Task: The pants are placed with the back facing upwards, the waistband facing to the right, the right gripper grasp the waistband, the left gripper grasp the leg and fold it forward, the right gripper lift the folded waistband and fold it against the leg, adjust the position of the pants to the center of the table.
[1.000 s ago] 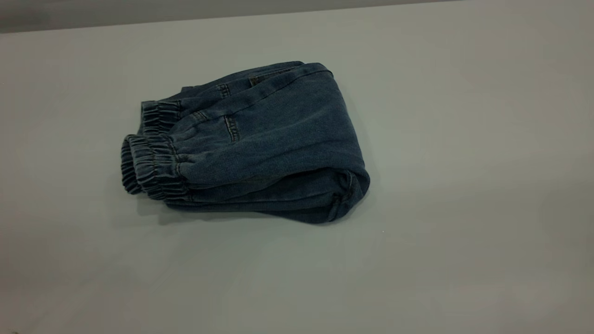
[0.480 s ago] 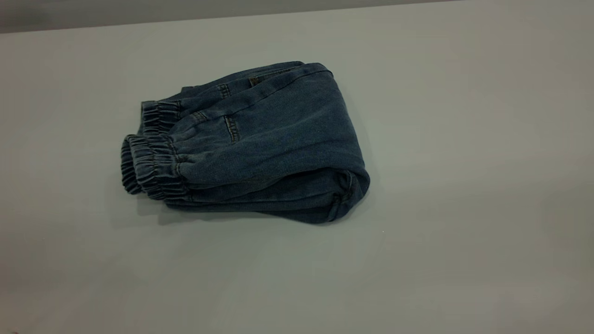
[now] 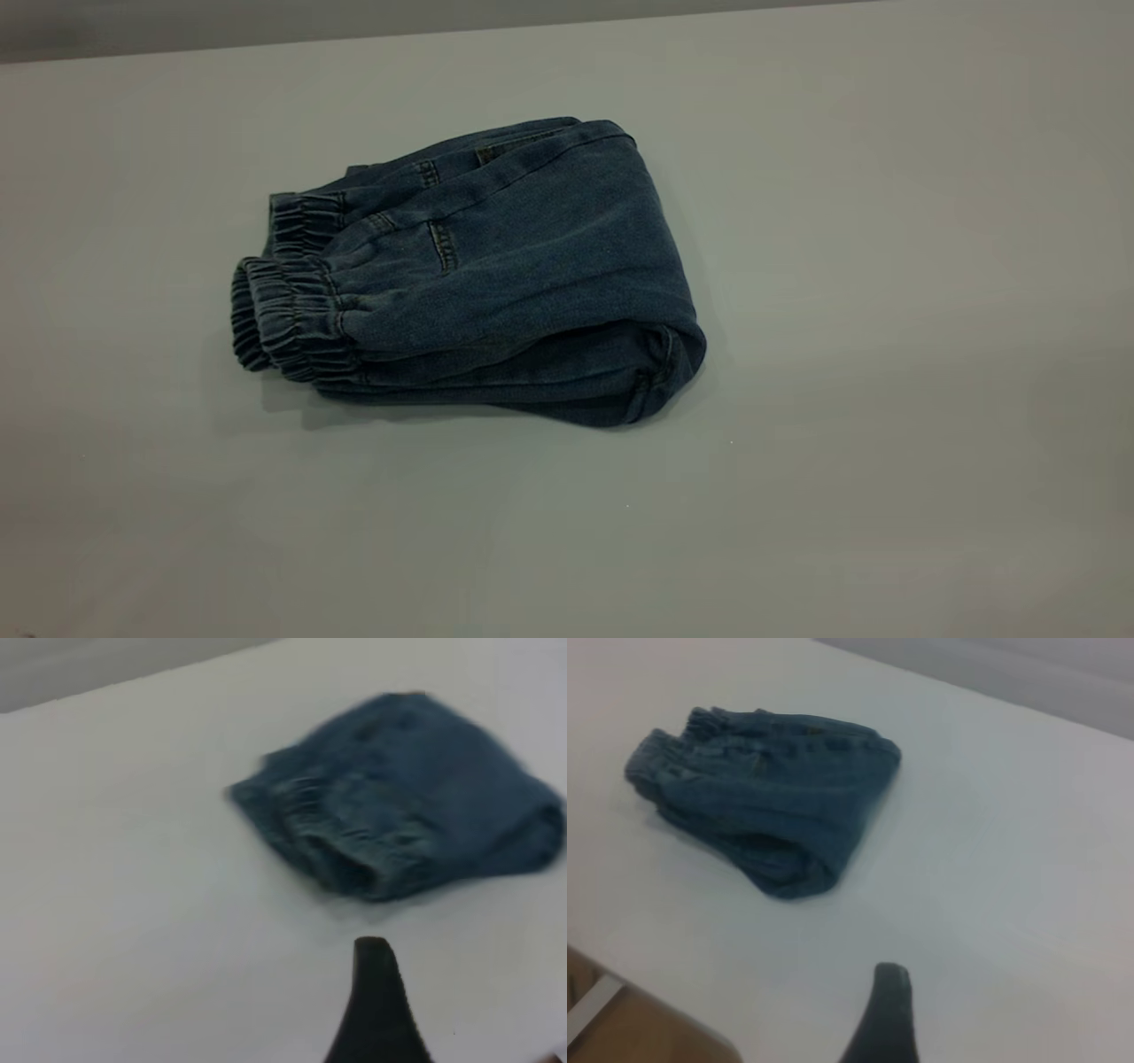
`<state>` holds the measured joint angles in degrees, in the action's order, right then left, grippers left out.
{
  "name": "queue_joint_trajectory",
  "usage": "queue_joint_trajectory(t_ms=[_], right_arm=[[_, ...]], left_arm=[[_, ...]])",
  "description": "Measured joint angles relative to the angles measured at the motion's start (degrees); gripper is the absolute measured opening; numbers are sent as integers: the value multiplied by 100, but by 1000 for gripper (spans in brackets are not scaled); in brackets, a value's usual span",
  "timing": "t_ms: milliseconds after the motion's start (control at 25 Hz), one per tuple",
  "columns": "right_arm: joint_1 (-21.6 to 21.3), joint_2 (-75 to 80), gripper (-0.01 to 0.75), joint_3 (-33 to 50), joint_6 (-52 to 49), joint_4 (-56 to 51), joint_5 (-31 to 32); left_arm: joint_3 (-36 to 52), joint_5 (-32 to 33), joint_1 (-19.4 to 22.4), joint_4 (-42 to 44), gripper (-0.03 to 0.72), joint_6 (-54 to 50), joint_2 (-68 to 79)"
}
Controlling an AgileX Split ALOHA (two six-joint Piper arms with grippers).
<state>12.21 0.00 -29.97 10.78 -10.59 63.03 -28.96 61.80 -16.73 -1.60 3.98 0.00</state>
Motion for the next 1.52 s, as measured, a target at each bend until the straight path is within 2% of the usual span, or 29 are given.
queue_joint_trajectory(t_ms=[200,360,640,1520], right_arm=[[-530,0,580,0,0,-10,0],[-734,0,580,0,-19,-21,0],[-906,0,580,0,-3,-26,0],[-901,0,580,0,-1,-36,0]], left_arm=[[0,0,1210,0,468,0,0],[0,0,1660,0,468,0,0],[0,0,1365,0,468,0,0],[0,0,1365,0,468,6,0]])
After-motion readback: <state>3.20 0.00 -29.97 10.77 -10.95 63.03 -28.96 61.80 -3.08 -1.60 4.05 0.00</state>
